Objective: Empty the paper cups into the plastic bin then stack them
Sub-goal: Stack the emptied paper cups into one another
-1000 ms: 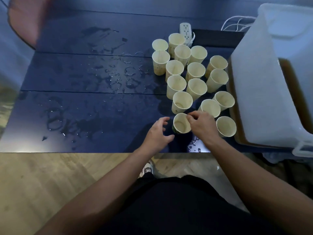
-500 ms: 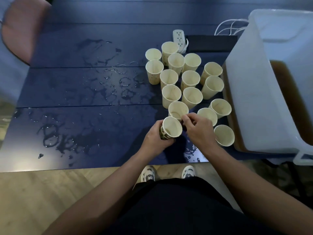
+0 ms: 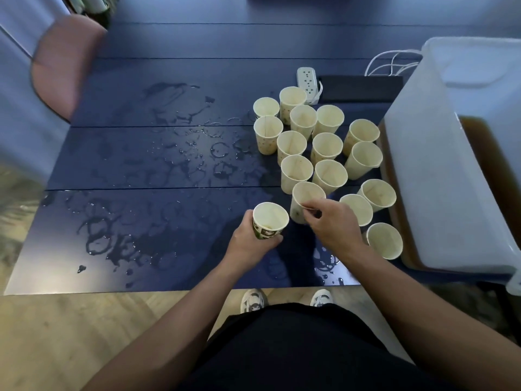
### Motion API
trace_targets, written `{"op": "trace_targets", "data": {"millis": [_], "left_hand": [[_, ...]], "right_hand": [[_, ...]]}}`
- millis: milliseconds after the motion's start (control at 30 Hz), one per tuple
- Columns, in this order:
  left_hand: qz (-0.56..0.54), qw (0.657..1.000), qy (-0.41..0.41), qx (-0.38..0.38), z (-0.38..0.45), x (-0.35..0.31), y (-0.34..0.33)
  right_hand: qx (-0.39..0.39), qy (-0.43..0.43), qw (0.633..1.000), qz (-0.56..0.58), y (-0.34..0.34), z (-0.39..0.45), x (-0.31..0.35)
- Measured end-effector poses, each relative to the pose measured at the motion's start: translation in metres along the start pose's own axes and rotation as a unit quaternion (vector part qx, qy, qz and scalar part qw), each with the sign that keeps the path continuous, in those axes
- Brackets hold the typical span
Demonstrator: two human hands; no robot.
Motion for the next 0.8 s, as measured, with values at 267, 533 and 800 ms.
{"op": "trace_targets", "data": {"millis": [267,533,800], "left_hand": [[-0.012,1.000,0.004,-0.007,0.005,0.000,0.010],[-0.039,0.999,-0.008,0.003,0.010,-0.005,0.006],[-0.044,0.997,-0.061,0.014,0.009,-0.007,0.004]], "right_hand": [[-0.178,0.083,0.971,0.139,0.038,-0.005,0.034],[-0.171,0.206,0.951,0.155,0.038,-0.007,0.049],[-0.007,0.226,0.961,0.162,0.006,-0.014,0.045]]}}
Point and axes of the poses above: each hand's wrist, its own z-axis towards the middle knuckle, its own y-axis out of the back of the hand, x = y × z, the point moved 2 cm from there along z, towards the middle knuckle, and after that the axes turned 6 degrees about -z, right-handed, at the moved point
